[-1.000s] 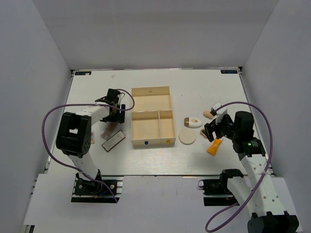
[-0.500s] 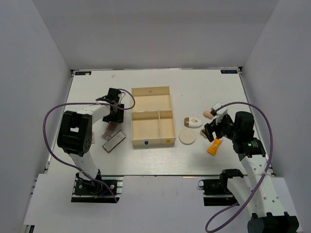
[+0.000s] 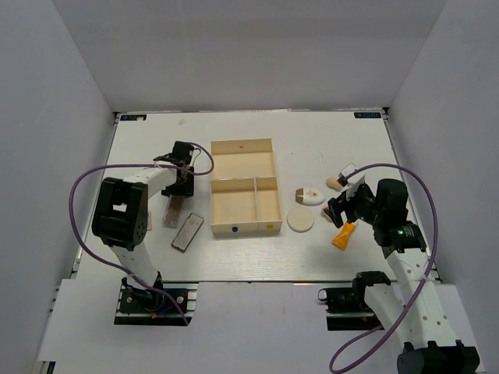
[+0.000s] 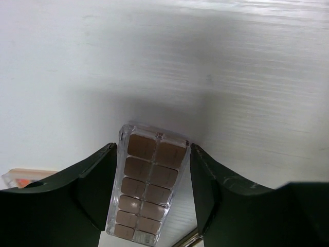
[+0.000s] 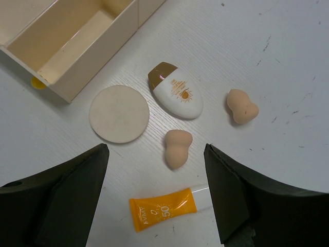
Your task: Organize the makeup
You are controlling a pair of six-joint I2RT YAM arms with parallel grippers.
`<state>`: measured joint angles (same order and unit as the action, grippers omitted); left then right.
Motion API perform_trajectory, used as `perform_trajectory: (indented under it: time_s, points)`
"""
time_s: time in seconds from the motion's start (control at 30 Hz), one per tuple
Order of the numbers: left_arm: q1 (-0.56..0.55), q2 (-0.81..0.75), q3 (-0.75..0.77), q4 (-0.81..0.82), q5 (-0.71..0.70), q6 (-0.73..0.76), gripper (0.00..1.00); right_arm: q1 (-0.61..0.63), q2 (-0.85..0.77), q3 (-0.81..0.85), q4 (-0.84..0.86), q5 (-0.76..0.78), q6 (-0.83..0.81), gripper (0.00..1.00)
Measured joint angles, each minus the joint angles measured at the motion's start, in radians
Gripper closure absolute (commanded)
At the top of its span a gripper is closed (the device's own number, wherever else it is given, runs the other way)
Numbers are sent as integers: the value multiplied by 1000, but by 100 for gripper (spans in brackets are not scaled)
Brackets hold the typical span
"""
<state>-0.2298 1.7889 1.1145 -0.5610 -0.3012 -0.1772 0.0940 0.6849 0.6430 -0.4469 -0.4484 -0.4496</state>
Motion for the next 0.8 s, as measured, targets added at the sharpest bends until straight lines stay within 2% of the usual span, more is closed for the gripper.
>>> perform_trajectory:
  time_s: [0.17,0.2,0.23,0.47,0.8]
  points:
    - [6,-43,-13,-12,-60,-9,85,0,0,0,0,0,0,20]
    - [6,-69,-14,-11,-66,-8,91,1,0,0,0,0,0,20]
    - [7,-100,-15,-9,-70,-7,92,1,1,0,0,0,0,20]
    - [-3,-314,6,29,-50,21,93,7,5,0,0,0,1,20]
    - [-5,-327,47,45,62,23,95,13,5,0,0,1,1,20]
